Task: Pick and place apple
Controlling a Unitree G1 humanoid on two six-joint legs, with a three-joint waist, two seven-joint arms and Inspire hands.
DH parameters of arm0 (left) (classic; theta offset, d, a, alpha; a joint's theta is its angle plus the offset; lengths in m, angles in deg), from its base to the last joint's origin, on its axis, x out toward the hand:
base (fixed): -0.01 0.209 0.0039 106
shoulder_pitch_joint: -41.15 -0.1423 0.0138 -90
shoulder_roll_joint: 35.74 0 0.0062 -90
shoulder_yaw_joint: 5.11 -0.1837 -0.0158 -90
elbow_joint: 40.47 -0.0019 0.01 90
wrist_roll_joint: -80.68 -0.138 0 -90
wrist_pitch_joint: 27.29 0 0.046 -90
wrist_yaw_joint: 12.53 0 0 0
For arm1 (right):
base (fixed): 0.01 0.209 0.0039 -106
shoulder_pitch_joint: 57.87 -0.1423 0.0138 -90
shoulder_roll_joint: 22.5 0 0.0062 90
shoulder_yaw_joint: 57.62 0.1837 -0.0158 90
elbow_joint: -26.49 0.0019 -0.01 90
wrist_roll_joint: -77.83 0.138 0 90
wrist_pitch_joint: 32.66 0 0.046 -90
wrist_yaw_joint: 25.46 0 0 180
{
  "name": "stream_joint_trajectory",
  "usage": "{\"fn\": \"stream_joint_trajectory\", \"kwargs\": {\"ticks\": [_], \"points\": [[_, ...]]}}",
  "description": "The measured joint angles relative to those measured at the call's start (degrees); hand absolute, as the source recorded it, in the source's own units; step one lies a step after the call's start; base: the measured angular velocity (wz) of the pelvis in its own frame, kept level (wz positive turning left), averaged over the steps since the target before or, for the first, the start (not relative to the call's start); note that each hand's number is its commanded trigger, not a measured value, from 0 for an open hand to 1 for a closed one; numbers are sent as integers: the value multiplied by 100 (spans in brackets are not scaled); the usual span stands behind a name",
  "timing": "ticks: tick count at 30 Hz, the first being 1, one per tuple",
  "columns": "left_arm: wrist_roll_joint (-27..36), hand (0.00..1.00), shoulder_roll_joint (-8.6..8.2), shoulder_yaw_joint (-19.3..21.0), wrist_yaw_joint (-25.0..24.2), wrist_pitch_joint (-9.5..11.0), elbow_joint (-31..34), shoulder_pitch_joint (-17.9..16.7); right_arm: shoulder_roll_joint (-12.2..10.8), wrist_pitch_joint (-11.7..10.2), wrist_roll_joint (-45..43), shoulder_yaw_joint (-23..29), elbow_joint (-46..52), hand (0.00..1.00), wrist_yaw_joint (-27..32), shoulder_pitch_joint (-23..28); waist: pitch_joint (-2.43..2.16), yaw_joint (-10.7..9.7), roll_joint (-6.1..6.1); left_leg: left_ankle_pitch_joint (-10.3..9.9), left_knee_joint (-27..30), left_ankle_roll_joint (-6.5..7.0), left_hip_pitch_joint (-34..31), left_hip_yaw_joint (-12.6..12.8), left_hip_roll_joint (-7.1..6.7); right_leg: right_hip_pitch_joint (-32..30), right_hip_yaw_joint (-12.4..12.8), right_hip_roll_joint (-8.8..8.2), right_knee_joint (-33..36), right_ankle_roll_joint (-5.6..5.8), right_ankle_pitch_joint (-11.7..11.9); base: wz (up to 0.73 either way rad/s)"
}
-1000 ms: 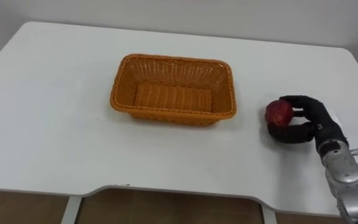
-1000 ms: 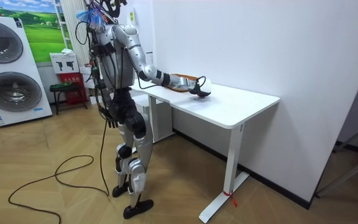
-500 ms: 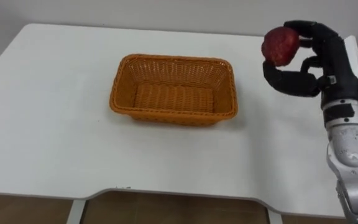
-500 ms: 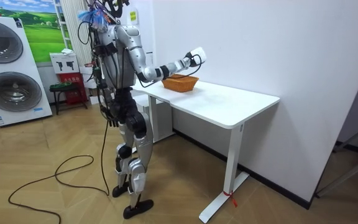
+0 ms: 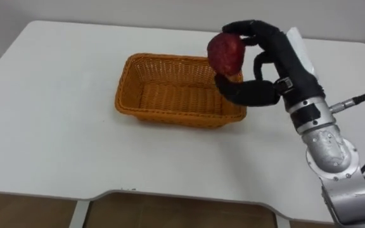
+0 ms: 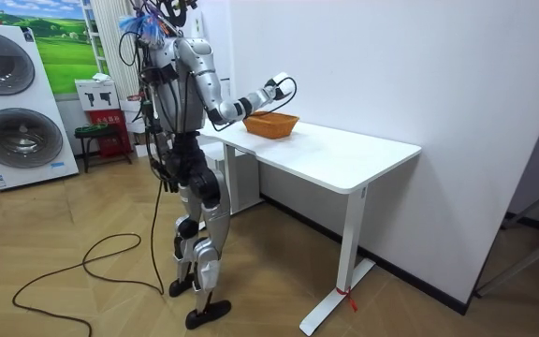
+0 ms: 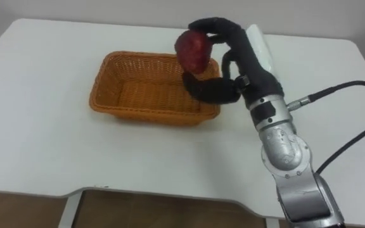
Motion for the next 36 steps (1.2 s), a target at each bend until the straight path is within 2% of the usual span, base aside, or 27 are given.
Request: {"fn": "stream_joint_trajectory", "kwargs": {"ticks": [3,10,18,21,25,27,30,32,36], "points": [[62,0,0,-7,-77,1,-4,58,-4,0,-44,-47,0,0,-102,-5,12,66,-9,0,2,0,-10,-33,-1,3,-15,0,-1,0,0,4],[122,0,0,-17,-105,-5,-21,80,-55,35,-133,-193,0,0,-283,-4,40,68,-23,-1,8,0,-53,-33,-3,-1,-32,1,1,0,0,0],[223,0,0,-14,-80,-16,-12,21,-94,44,-106,-183,0,0,-284,5,21,26,-56,-1,-3,0,-11,-15,-2,-7,7,1,1,1,0,0],[198,0,1,14,-39,-9,1,-52,-94,42,-111,-75,0,0,-261,5,19,-77,-57,-1,-4,0,-14,-17,-5,-6,-11,-2,-2,1,0,0],[174,0,0,155,17,10,22,-216,-94,14,-94,583,-1,0,143,5,6,-226,-58,-1,0,0,-1,-28,-4,14,-33,-6,-3,1,0,1],[163,0,-4,297,32,11,20,-298,-98,-97,10,989,-75,0,459,8,0,-300,-66,-1,1,0,2,-20,-5,13,-29,-5,-4,1,0,0],[160,0,-10,557,110,25,7,-450,-106,-146,72,1732,-96,0,1111,58,-1,-441,-64,-1,2,0,-6,0,-3,0,-31,-4,-2,1,0,-3],[172,0,-10,727,263,25,16,-582,-98,-165,244,2279,-149,0,1784,96,-5,-595,-71,-1,4,0,-2,3,-3,-1,-30,-4,4,1,0,0],[159,0,-23,802,365,21,32,-682,-85,-236,479,3049,-579,0,2813,188,-30,-773,-81,0,-4,1,35,27,-3,7,2,-4,2,2,1,-3]]}}
